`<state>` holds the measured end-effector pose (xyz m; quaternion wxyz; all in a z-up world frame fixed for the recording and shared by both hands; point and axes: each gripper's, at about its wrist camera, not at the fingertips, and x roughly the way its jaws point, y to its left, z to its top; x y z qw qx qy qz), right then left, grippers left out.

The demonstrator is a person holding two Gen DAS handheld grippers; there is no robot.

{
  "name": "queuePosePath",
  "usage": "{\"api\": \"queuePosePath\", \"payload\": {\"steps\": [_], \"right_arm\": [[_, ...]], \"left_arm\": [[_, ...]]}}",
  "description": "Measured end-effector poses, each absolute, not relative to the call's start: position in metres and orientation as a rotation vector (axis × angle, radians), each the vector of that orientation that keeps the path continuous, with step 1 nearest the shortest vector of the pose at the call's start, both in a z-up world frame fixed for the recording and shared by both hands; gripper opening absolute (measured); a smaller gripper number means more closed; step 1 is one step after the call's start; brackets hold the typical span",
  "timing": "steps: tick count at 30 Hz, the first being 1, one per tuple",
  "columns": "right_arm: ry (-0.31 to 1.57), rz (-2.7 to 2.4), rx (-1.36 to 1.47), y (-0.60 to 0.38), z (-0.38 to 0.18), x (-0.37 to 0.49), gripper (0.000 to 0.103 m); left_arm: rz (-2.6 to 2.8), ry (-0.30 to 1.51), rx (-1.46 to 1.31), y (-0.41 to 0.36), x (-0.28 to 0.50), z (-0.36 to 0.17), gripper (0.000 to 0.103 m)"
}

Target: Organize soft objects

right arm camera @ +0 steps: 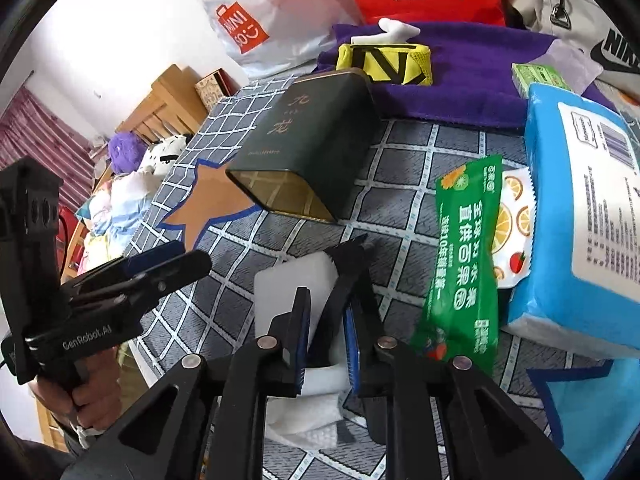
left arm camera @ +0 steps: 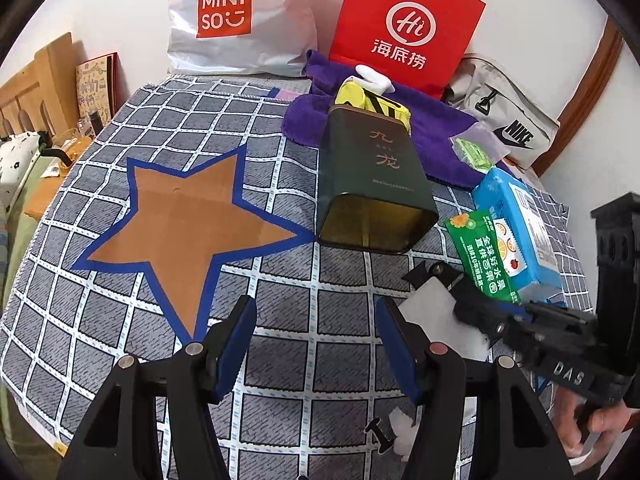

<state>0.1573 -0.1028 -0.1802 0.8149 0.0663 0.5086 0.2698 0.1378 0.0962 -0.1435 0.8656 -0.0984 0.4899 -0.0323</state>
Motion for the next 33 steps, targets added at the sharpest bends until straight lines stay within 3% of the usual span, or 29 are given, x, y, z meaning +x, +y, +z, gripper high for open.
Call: {"api": "queuePosePath", "payload": {"steps": [4, 19, 33], "right_arm": [[1.054, 0.584, 0.11, -0.103, -0.174, 0.154, 0.003], [0.923, 0.514, 0.059, -0.167, -0.138, 0.104, 0.003], [0.988, 0.34, 0.054, -0.235, -0.19, 0.071, 0.003]], "left_arm": [[-0.065, 1.029, -0.2, 0.095, 0.139, -0.144, 0.06], [-0.102, 1.062, -0.131, 0.075, 0.122, -0.148, 0.06], [-0.254, 1.095, -0.065, 0.033, 0.084, -0.162, 0.06]]}}
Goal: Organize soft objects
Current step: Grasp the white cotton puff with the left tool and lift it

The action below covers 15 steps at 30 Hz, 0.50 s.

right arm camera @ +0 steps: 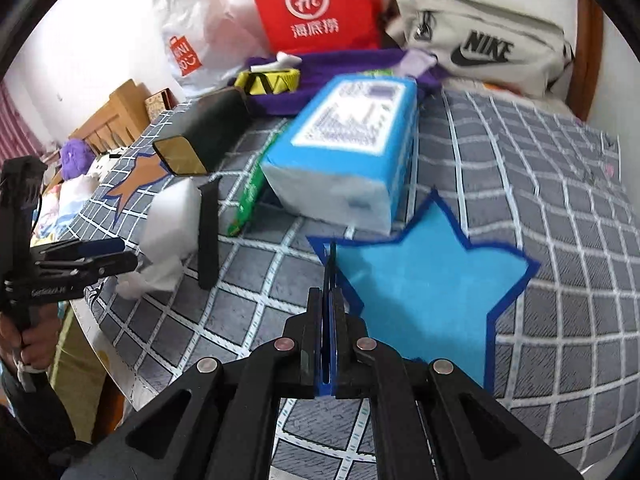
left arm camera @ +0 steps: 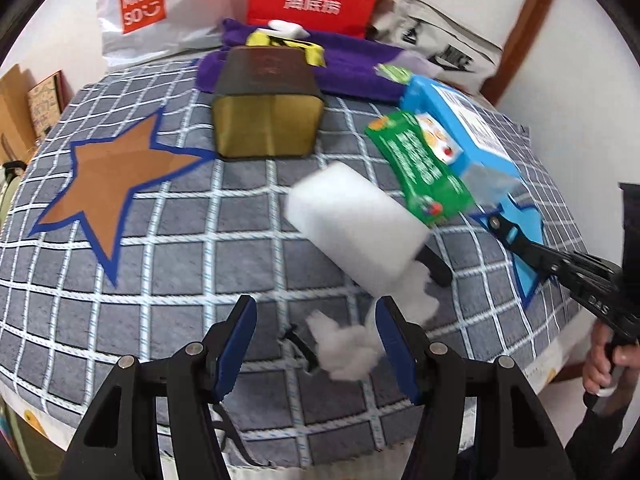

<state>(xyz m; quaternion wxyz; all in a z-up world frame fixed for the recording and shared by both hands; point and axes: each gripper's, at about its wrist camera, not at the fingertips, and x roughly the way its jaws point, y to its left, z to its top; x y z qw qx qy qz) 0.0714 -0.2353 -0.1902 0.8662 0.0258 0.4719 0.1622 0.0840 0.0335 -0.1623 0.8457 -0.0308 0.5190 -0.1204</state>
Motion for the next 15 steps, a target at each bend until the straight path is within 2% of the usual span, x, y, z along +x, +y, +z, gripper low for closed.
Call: {"api": "queuePosePath", "payload": {"steps": [6, 9, 15], "right_arm": [[1.005, 0.334, 0.06, -0.235, -0.201, 0.075, 0.005], [1.007, 0.329, 0.064, -0.233, -0.205, 0.08, 0.006], [0.97, 0.326, 0.049, -0.226, -0.207, 0.083, 0.006]], "left_arm": [[-0.286, 1.115, 0.001, 0.018, 0.074, -0.175, 0.06], [-0.293, 1.106, 0.029, 0.013, 0.071, -0.177, 0.065], [-0.289, 1.085, 0.123, 0.002, 0.064, -0.18, 0.066]]}}
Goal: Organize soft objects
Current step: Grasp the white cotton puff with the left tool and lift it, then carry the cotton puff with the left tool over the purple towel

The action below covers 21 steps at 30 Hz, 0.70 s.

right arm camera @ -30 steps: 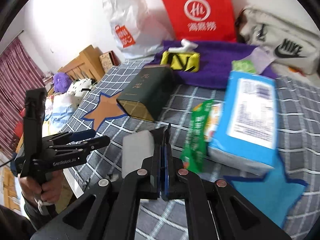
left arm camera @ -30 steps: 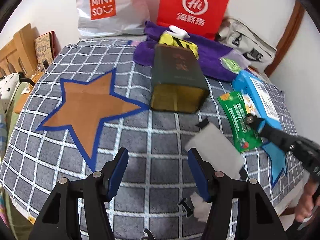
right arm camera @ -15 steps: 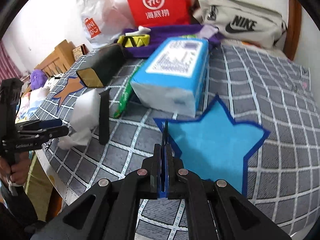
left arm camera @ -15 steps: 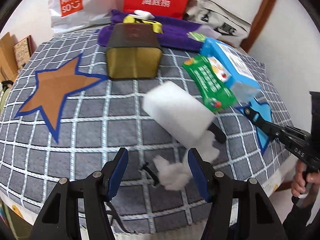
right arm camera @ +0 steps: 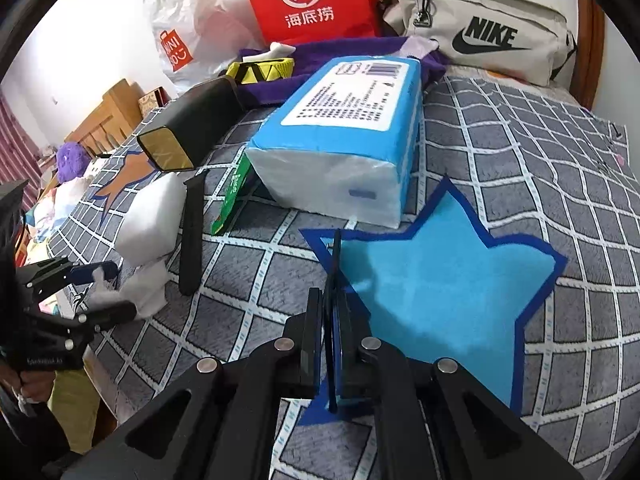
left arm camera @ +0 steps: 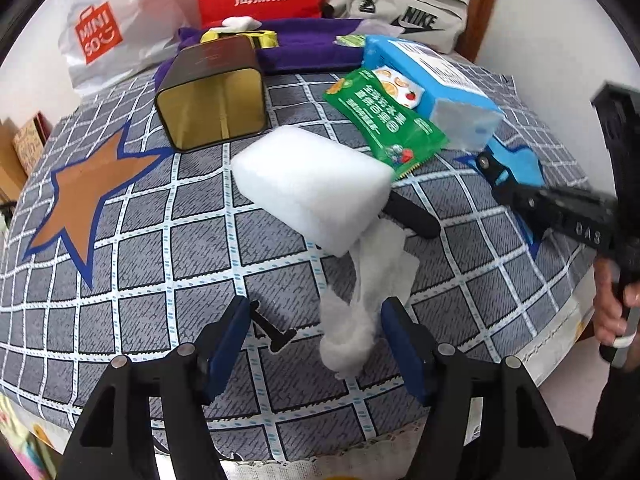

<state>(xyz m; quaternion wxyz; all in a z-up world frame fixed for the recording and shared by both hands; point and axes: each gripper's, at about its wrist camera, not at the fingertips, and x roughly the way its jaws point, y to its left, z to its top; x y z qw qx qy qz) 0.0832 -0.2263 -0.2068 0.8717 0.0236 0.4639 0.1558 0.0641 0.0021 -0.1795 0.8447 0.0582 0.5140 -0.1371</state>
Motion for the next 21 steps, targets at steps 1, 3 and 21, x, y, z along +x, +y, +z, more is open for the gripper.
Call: {"api": "queuePosePath", "payload": {"steps": [1, 3, 21], "right_arm": [[0.967, 0.325, 0.05, -0.226, -0.207, 0.083, 0.006], [0.962, 0.324, 0.052, -0.227, -0.207, 0.081, 0.006], [0.943, 0.332, 0.064, -0.232, -0.186, 0.064, 0.003]], "left_arm": [[-0.293, 1.08, 0.126, 0.001, 0.063, -0.18, 0.066], [-0.299, 1.065, 0.121, 0.001, 0.059, -0.179, 0.05], [-0.323, 0.971, -0.025, 0.021, 0.054, -0.133, 0.02]]}}
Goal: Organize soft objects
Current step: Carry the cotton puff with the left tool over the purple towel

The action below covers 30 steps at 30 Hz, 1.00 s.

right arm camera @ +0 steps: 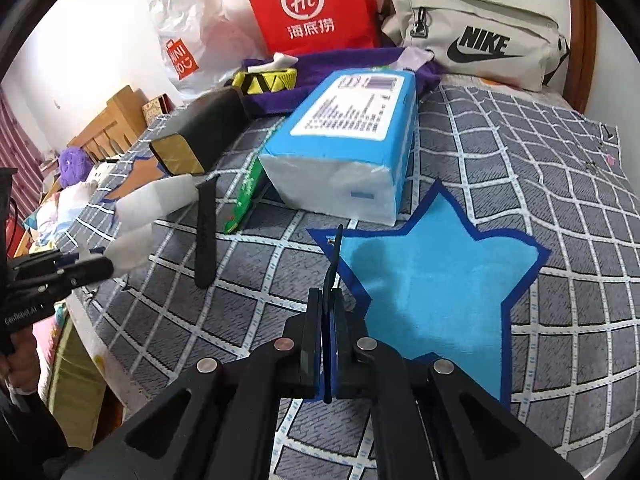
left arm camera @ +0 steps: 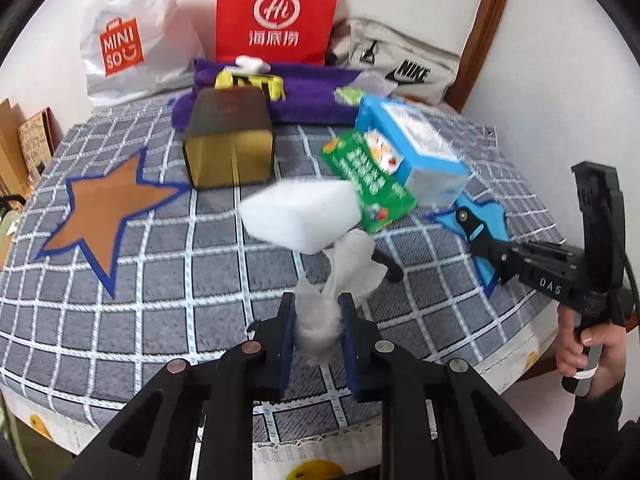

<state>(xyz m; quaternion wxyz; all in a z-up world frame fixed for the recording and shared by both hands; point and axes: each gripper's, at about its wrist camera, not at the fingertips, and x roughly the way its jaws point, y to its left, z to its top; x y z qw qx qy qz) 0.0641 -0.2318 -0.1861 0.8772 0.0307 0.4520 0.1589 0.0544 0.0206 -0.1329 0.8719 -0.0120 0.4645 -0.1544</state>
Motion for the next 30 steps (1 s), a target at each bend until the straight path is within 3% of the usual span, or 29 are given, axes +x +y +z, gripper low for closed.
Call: {"api": "queuePosePath", "payload": {"steps": [30], "right_arm": [[0.804, 0.351, 0.024, -0.23, -0.092, 0.122, 0.003]], "left_arm": [[-0.199, 0.881, -0.092, 0.04, 0.13, -0.062, 0.02]]}}
